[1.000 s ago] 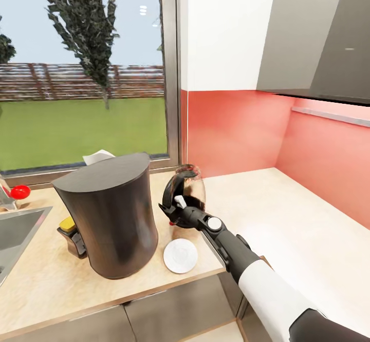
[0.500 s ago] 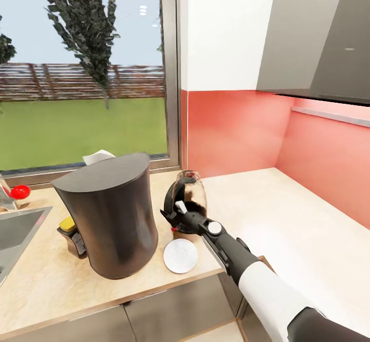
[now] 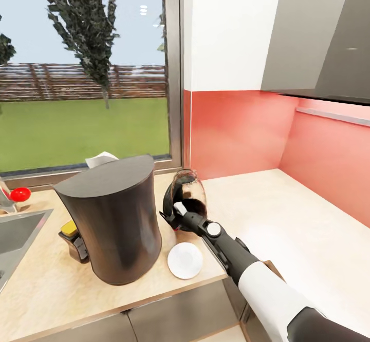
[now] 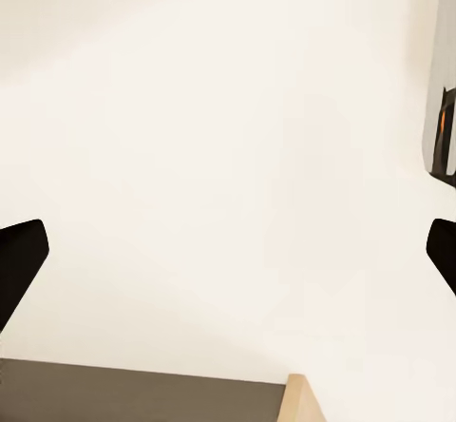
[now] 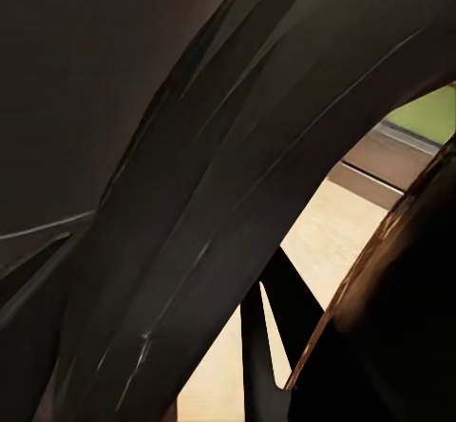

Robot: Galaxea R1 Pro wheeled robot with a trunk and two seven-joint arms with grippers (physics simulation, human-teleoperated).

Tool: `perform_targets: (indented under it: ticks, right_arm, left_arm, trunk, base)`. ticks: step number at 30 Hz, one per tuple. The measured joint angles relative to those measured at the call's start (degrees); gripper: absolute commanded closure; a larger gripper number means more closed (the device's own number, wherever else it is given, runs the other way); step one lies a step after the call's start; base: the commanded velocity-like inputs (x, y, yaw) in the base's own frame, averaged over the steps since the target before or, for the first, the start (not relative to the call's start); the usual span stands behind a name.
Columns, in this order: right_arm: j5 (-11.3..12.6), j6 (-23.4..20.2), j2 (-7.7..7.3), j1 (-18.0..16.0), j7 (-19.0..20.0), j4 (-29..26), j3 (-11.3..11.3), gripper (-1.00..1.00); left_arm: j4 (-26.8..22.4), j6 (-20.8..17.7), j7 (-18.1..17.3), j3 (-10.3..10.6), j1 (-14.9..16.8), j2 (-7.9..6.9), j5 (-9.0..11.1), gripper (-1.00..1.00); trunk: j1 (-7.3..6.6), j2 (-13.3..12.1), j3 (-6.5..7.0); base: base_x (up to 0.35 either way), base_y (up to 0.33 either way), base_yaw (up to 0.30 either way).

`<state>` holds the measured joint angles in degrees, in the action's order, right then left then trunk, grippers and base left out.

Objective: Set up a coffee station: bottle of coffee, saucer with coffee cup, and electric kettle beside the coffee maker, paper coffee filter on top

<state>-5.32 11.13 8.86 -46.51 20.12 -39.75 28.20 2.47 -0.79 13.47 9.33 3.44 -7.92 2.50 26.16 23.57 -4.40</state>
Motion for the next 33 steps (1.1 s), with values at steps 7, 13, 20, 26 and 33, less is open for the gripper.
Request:
perform_targets:
  ticks: [7,13,20,26,33]
  right_arm:
    - [0.00,0.00,0.00,0.00,0.00,0.11,-0.09,1.00]
    - [-0.09,-0.01,-0.02,0.00,0.00,0.17,-0.10,1.00]
    - [-0.05,0.00,-0.01,0.00,0.04,0.58,-0.09,1.00]
    - [0.00,-0.07,0.00,0.00,0.01,1.02,-0.03,1.00]
    - [-0.04,-0.01,0.00,0.00,0.03,1.76,-0.03,1.00]
  left_arm:
    - [0.00,0.00,-0.01,0.04,0.00,0.02,-0.02,-1.00]
    - [0.02,0.00,-0.03,0.04,0.00,0.04,-0.02,-1.00]
    - [0.03,0.00,-0.03,0.06,0.00,0.08,-0.02,-1.00]
    - [0.01,-0.04,0.00,0.05,0.00,0.03,-0.01,-1.00]
    - [0.00,-0.02,0.00,0.04,0.00,0.06,-0.01,-1.00]
  trunk:
    - [0.01,0.00,0.00]
    - [0.00,0.00,0.00]
    - [0.01,0.00,0.00]
    - [0.01,0.00,0.00]
    - [0.01,0.00,0.00]
  base:
    - [0.013,0.009,0.000]
    - [0.069,0.000,0.000]
    - [0.011,0.000,0.000]
    - [0.001,0.000,0.000]
    - [0.045,0.034,0.000]
